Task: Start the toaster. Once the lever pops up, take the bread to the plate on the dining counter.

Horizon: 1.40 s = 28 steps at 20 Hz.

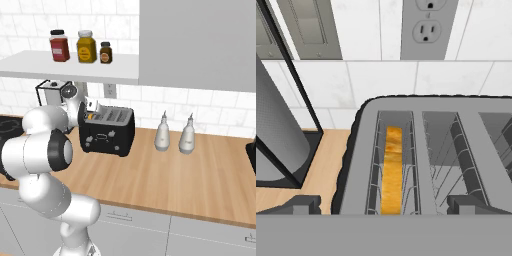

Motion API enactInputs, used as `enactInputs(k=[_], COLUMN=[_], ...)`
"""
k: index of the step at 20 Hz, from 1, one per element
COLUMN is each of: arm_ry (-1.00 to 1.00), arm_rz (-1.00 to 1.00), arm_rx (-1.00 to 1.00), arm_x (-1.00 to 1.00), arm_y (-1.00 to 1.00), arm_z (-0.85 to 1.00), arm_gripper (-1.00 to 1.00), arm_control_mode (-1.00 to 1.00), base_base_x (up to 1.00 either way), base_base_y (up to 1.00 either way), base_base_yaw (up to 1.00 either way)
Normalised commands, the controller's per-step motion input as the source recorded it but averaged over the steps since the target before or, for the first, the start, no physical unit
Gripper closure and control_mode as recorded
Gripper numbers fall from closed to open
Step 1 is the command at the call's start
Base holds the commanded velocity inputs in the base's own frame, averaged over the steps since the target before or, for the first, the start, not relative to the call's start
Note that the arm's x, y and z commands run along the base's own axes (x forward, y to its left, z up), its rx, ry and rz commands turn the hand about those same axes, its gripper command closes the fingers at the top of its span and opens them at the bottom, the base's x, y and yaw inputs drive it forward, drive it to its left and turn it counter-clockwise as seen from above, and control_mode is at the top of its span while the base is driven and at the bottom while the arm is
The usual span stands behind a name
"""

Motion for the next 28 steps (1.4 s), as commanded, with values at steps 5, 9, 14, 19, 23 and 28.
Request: enactInputs(k=[5, 9, 14, 19, 23, 28], arm_ry=[0.0, 0.0, 0.0, 0.0, 0.0, 0.0], arm_rz=[0.0, 0.0, 0.0, 0.0, 0.0, 0.0], arm_rx=[0.0, 0.0, 0.0, 0.0, 0.0, 0.0], arm_x=[0.0, 0.0, 0.0, 0.0, 0.0, 0.0], arm_y=[0.0, 0.0, 0.0, 0.0, 0.0, 0.0], arm_z=[0.0, 0.0, 0.0, 0.0, 0.0, 0.0], arm_gripper=[-1.0, -1.0, -1.0, -1.0, -1.0, -1.0], arm_control_mode=[-1.0, -1.0, -1.0, -1.0, -1.0, -1.0], base_base_x=[0.0, 0.0, 0.0, 0.0, 0.0, 0.0], base_base_y=[0.0, 0.0, 0.0, 0.0, 0.0, 0.0], base_base_yaw=[0.0, 0.0, 0.0, 0.0, 0.0, 0.0])
